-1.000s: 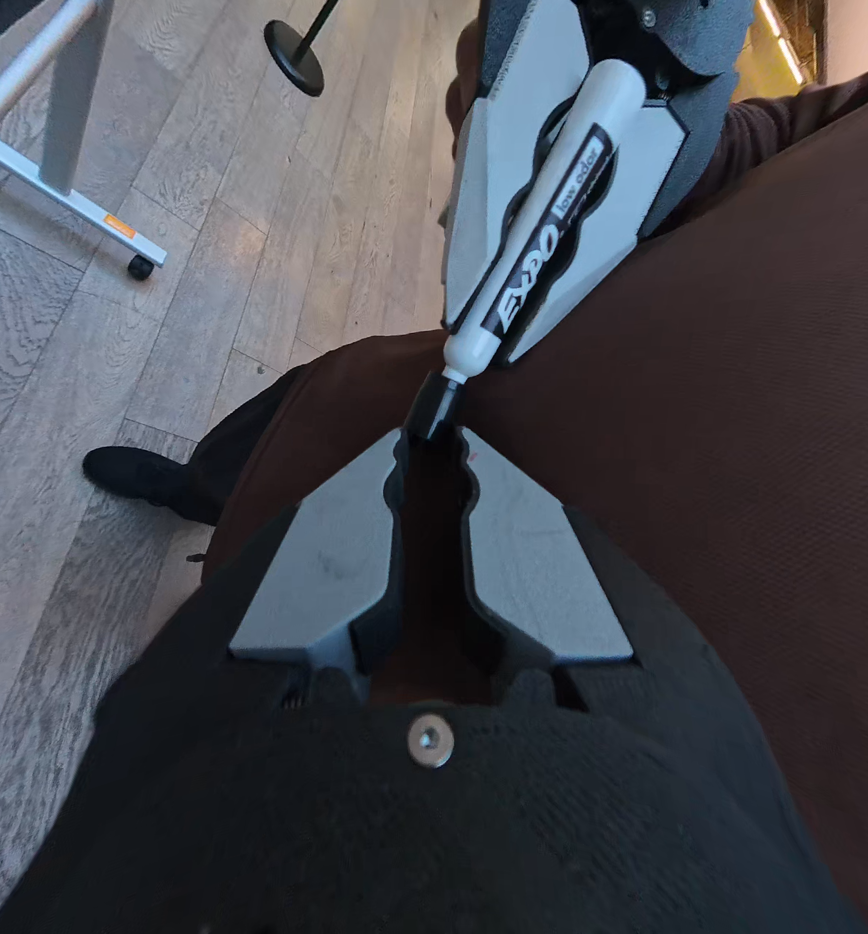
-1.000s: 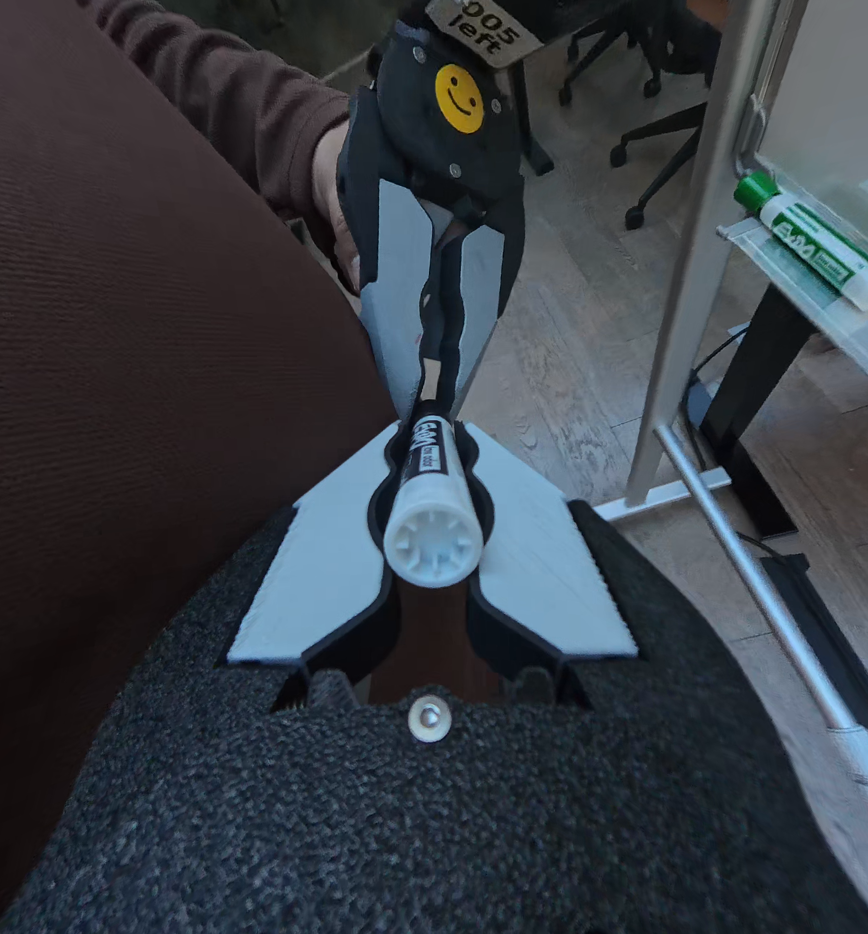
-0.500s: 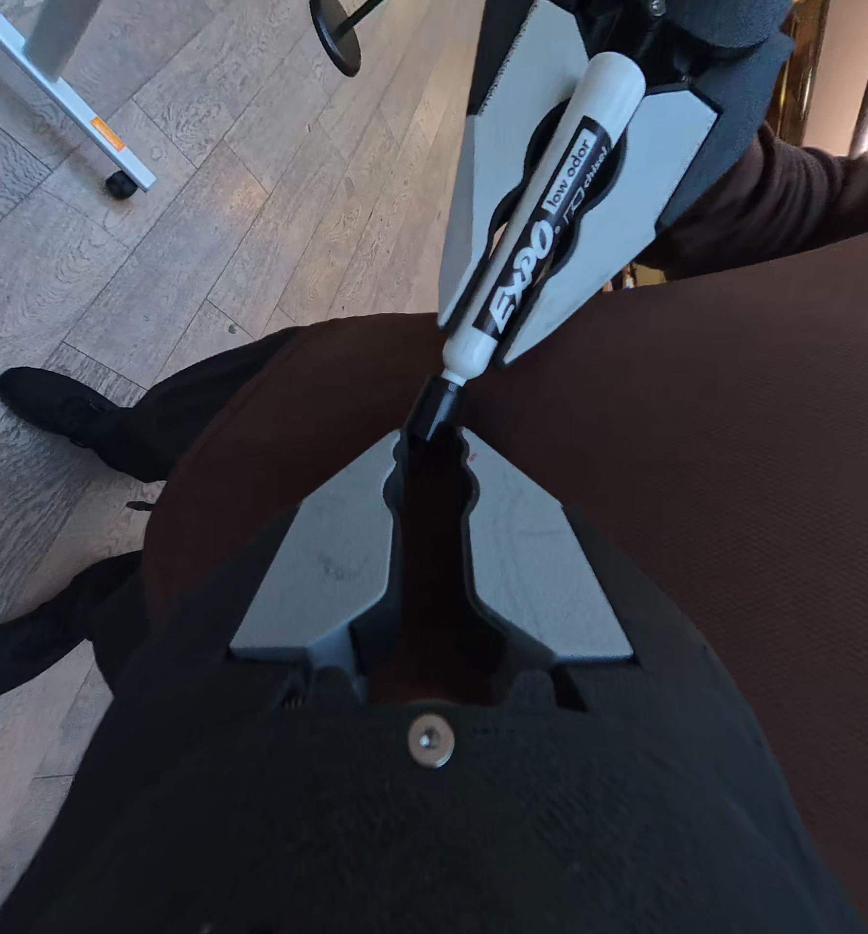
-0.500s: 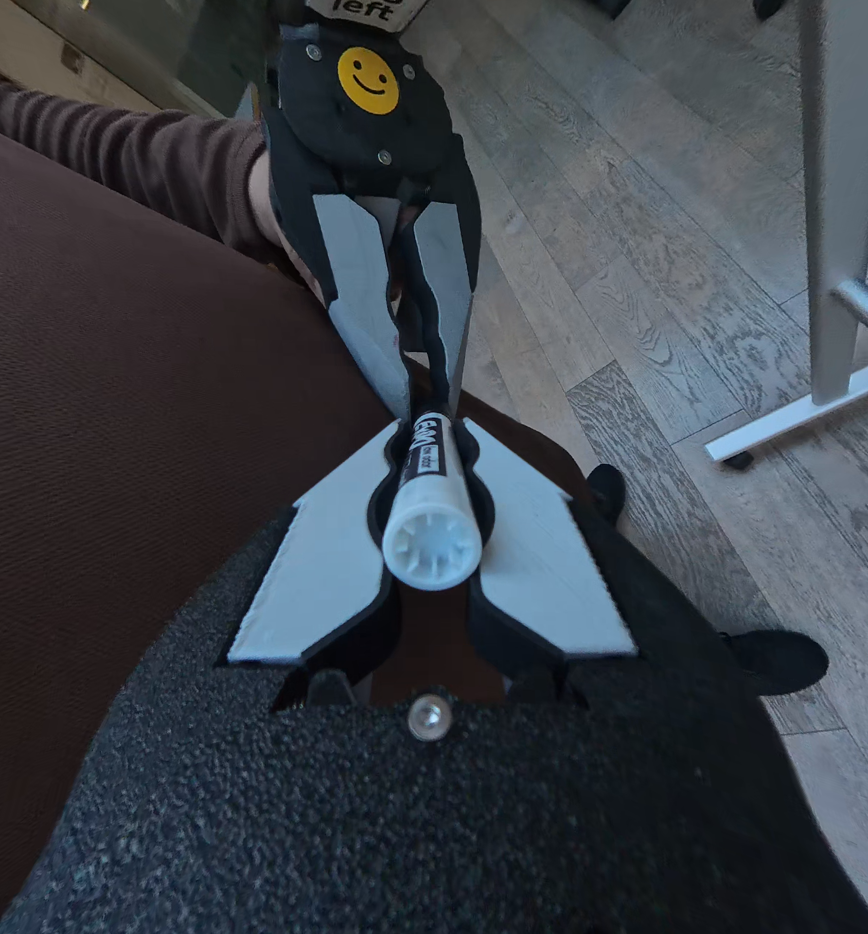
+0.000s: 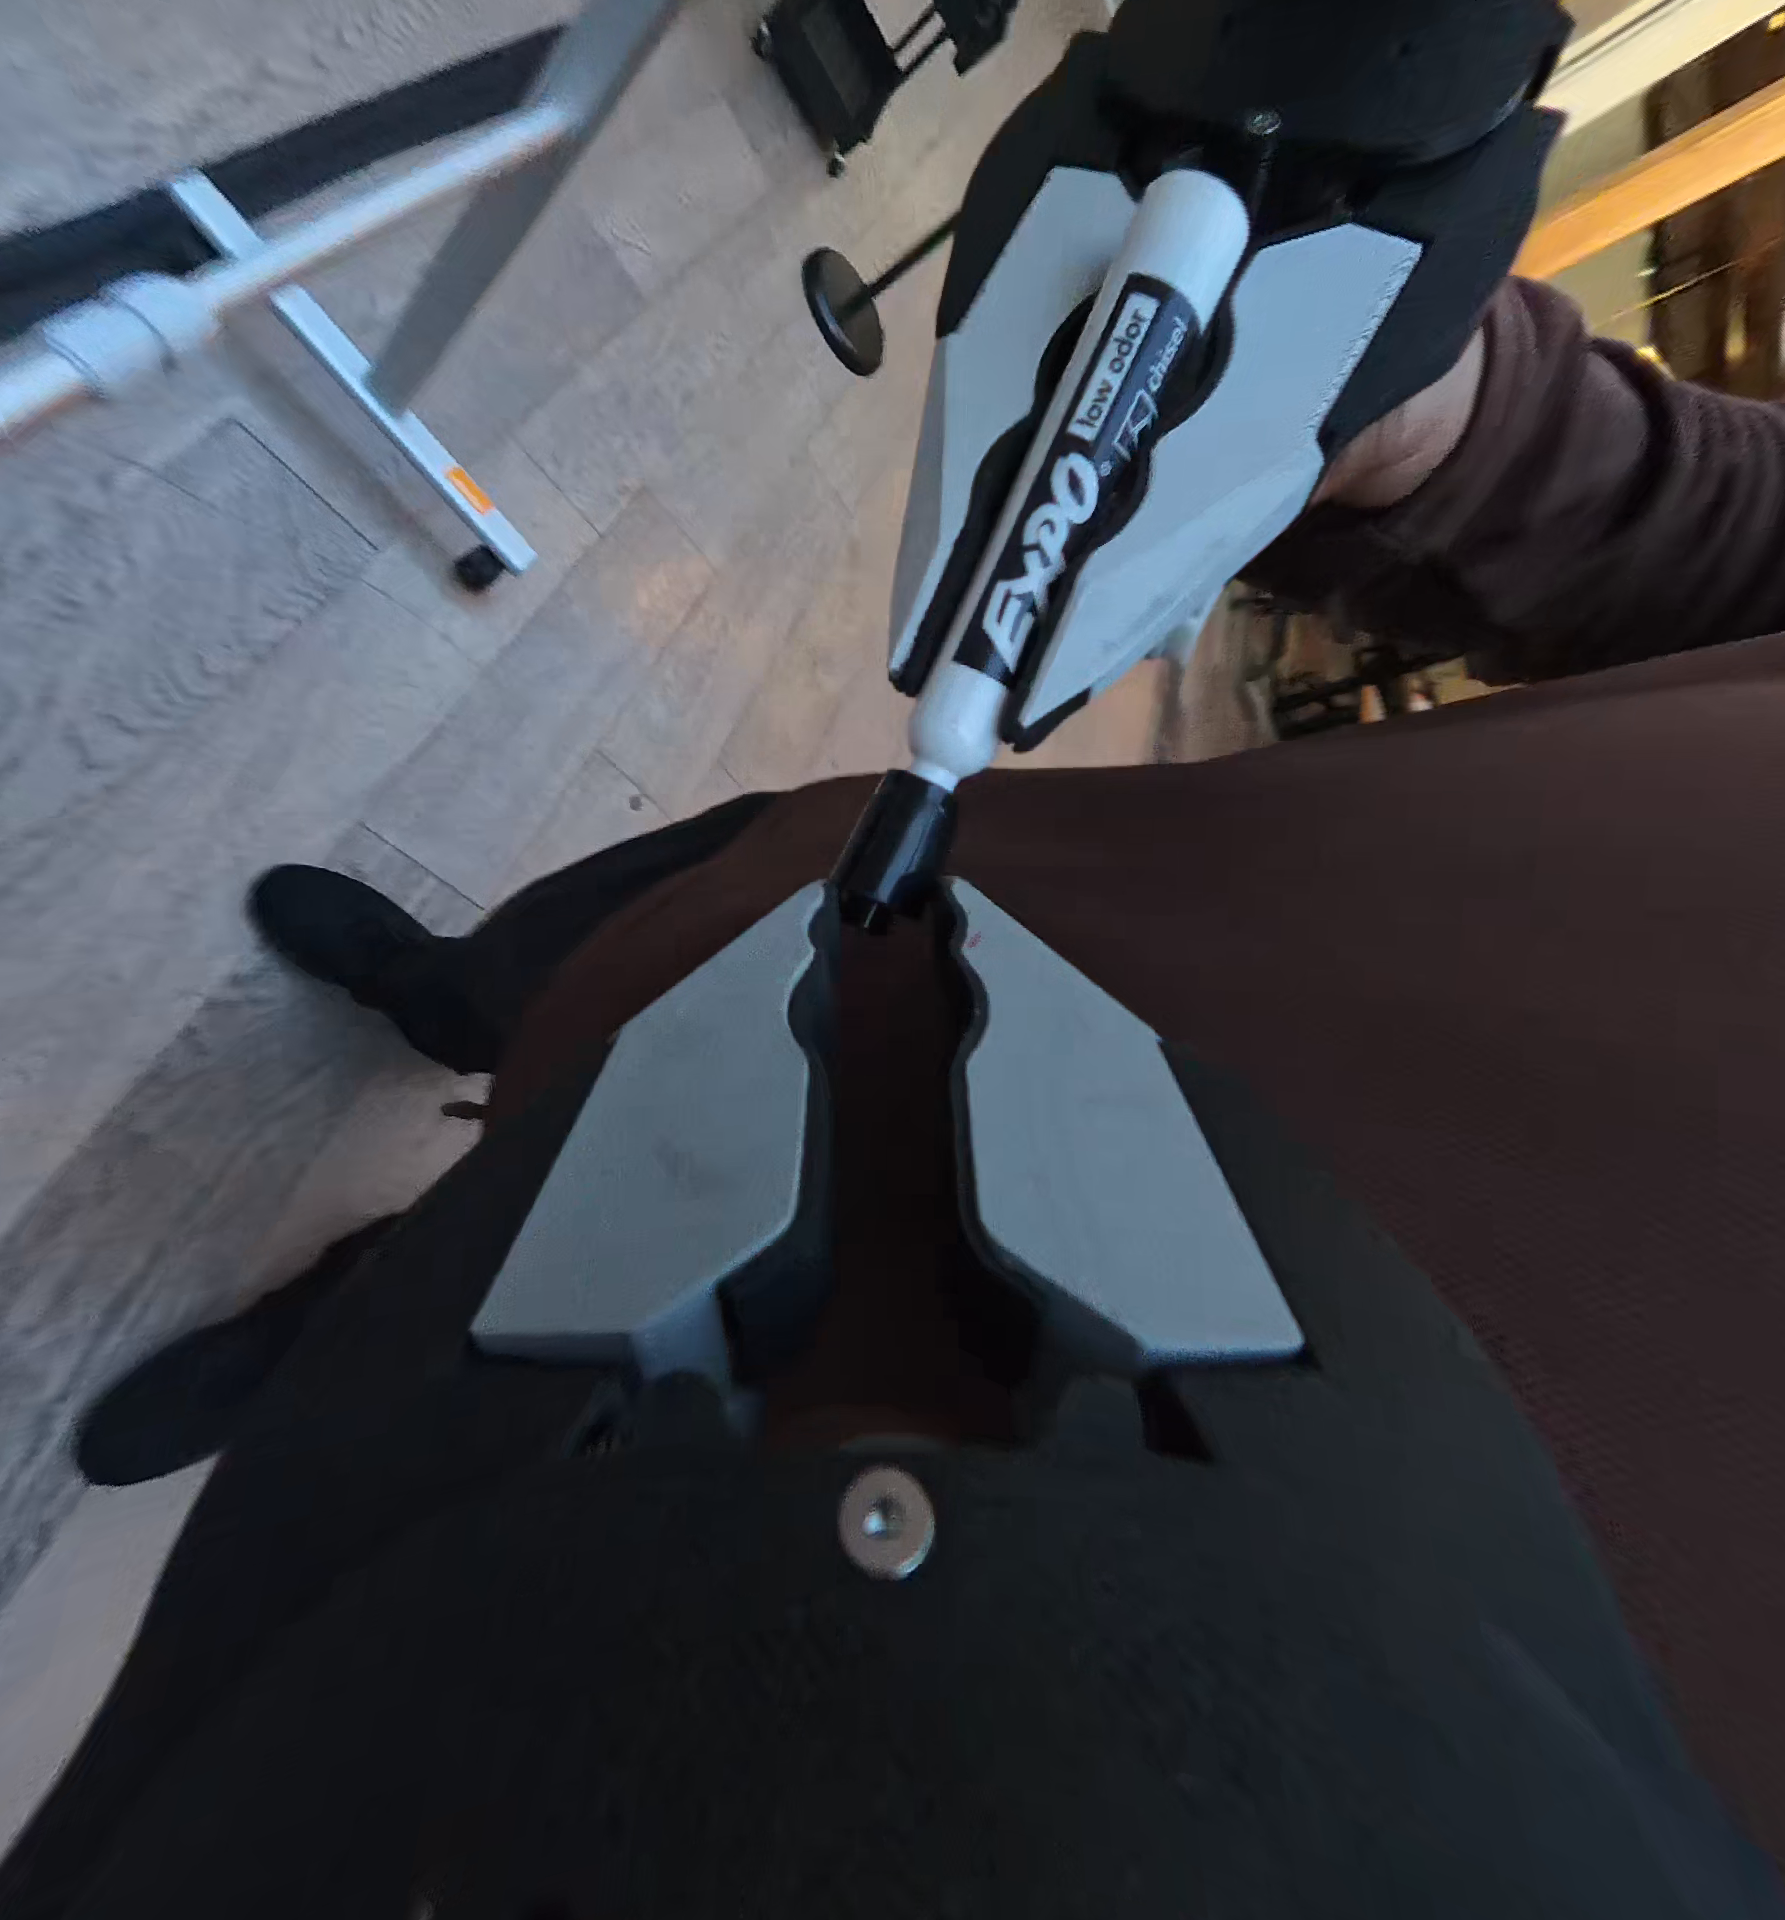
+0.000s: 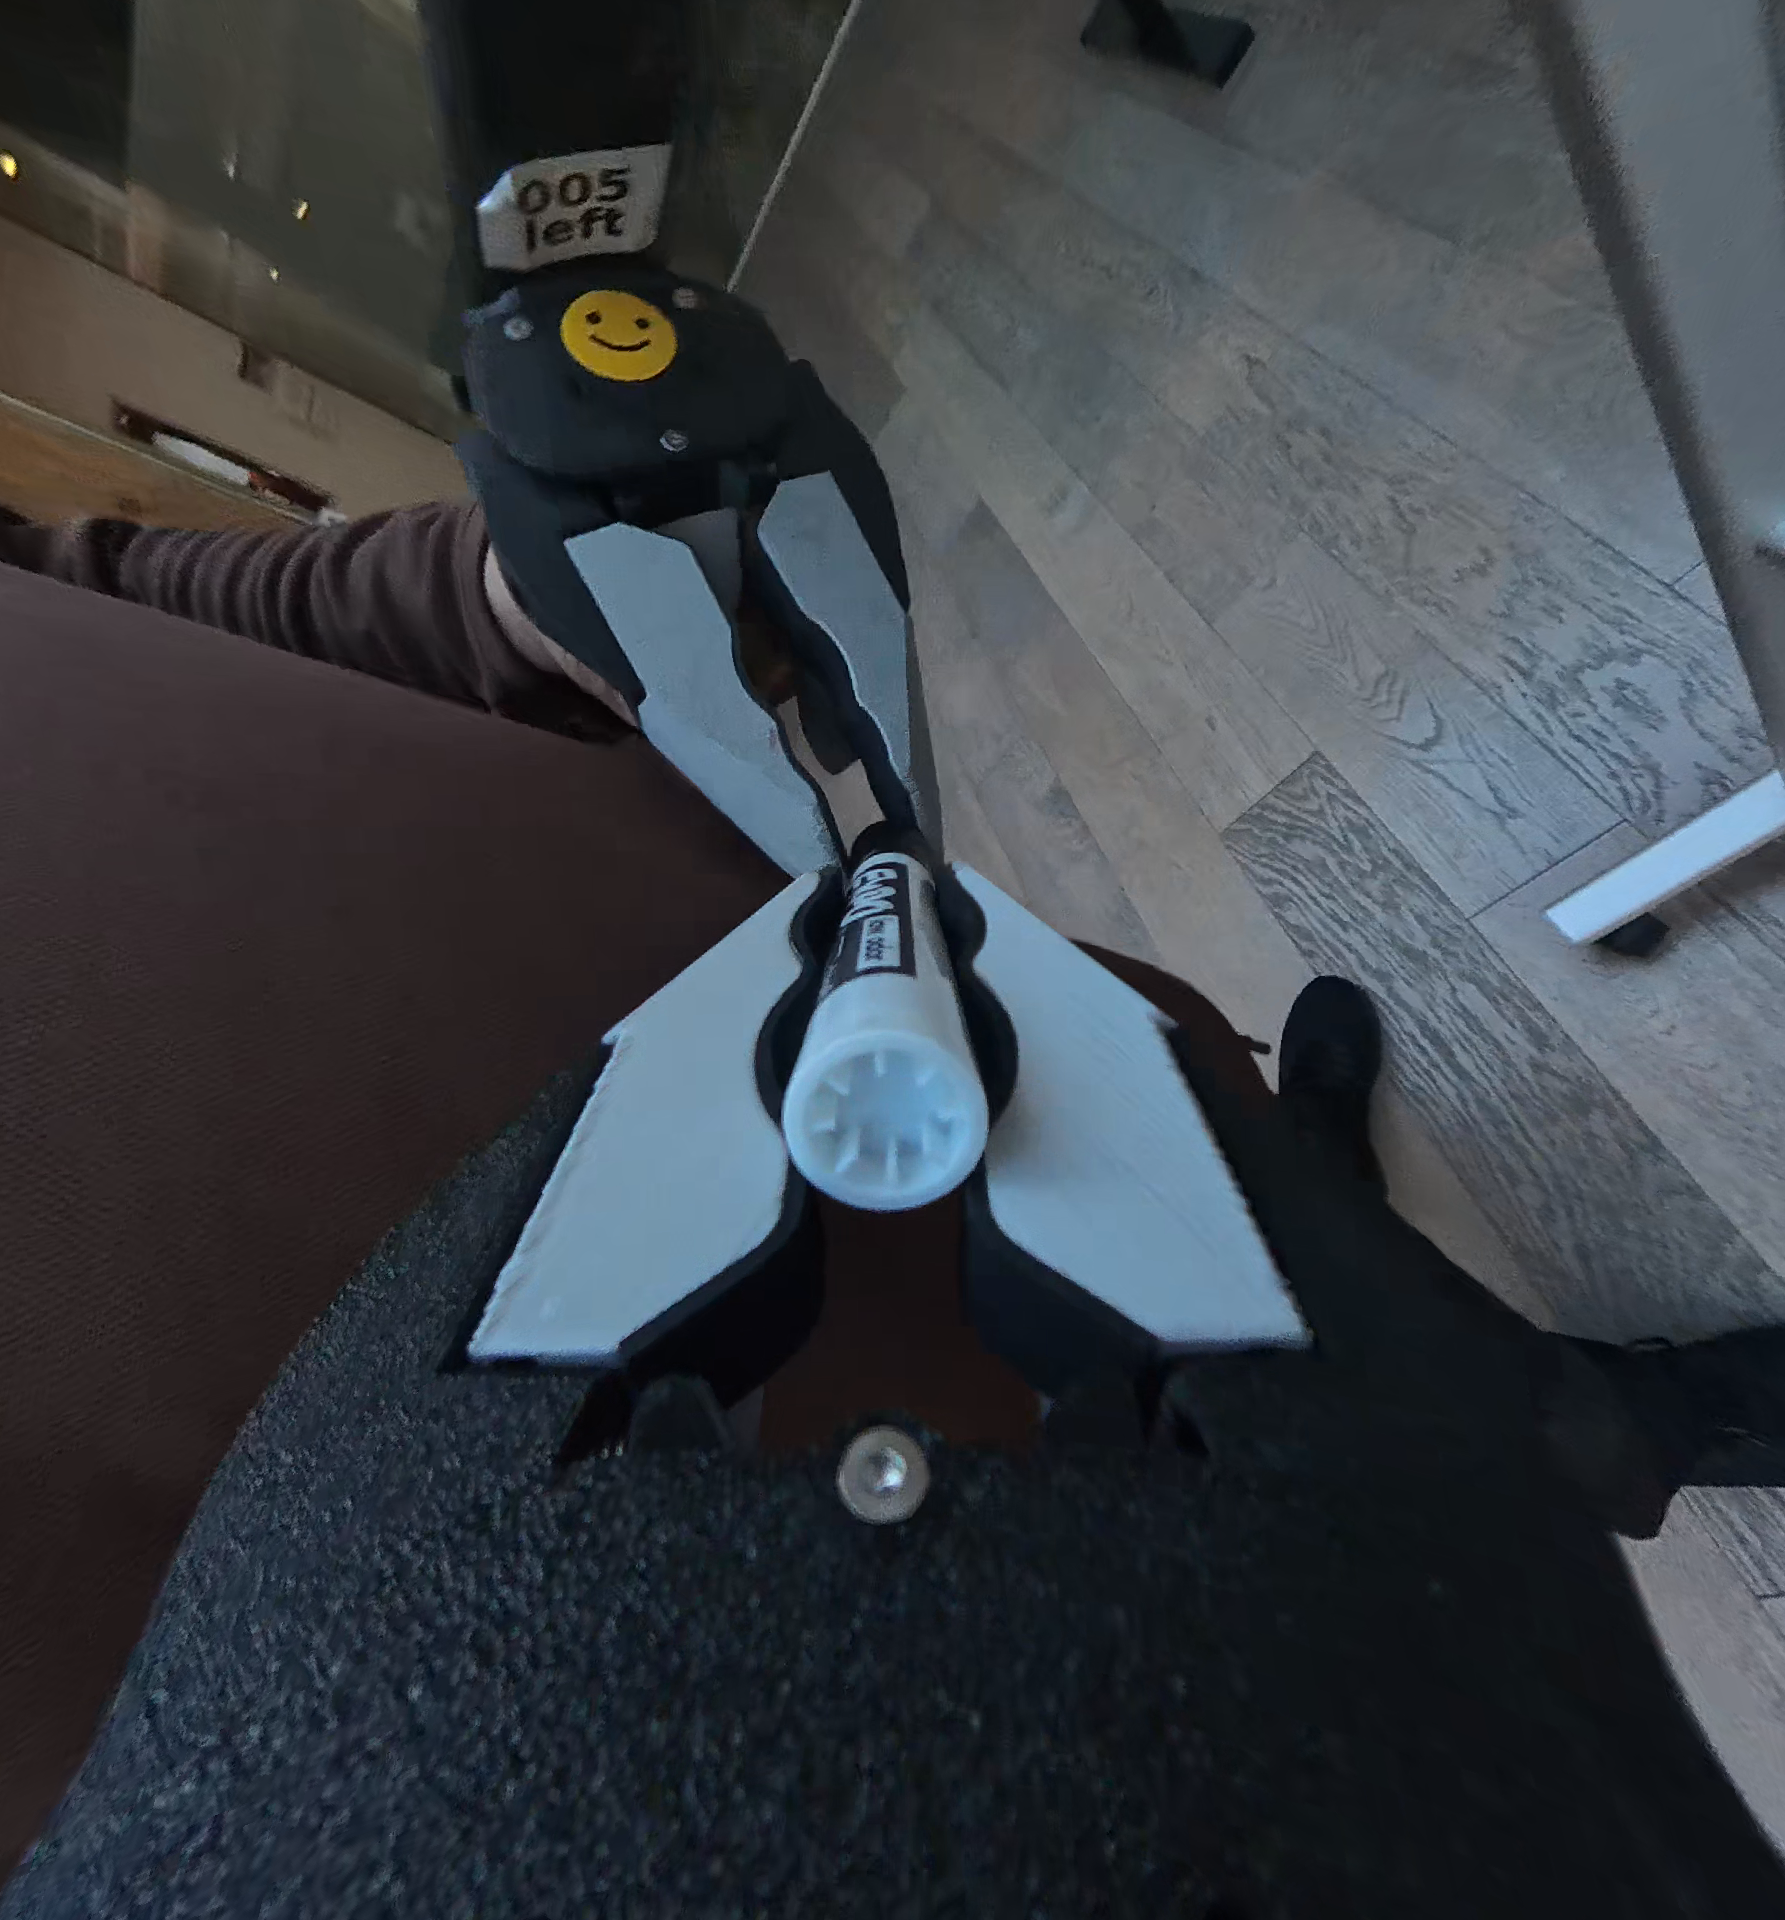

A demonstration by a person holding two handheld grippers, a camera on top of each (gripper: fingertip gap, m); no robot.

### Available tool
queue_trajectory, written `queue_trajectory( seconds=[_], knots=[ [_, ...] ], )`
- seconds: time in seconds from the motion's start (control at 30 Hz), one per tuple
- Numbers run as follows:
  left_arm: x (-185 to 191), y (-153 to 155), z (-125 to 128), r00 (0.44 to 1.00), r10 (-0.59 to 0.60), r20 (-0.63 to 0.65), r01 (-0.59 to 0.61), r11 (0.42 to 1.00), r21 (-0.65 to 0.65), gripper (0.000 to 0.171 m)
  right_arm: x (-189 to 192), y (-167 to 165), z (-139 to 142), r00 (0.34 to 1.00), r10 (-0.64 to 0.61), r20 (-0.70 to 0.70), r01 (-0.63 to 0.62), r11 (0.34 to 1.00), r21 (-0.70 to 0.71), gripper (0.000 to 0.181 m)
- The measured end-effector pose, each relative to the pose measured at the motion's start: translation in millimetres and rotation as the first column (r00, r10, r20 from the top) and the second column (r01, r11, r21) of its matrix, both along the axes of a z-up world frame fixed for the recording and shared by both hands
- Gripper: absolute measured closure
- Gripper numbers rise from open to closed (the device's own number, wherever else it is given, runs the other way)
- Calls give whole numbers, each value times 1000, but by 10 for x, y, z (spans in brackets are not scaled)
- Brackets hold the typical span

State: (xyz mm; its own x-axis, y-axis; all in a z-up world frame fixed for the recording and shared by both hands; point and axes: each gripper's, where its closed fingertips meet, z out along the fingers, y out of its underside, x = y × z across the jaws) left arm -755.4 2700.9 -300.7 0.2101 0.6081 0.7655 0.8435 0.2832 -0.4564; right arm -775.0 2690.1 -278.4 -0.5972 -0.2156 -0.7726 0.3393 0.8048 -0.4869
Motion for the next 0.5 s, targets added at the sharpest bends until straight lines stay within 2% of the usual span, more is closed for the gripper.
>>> queue_trajectory(
  seconds=[0.03,0.17,0.37,0.5],
  knots=[
    [-46,-80,40,999,31,-42,-33,998,-54,158,-42,-84,59,999,-37,11,37,999,-14,164],
    [-153,-404,300,971,151,-188,-177,975,-134,157,-123,-332,269,980,-142,139,149,988,-38,163],
    [-148,-655,508,941,128,-314,-244,899,-363,157,-113,-550,490,949,-207,236,228,972,-65,164],
    [-155,-816,719,933,37,-359,-220,846,-485,158,-122,-688,698,938,-194,287,233,966,-112,164]
  ],
)
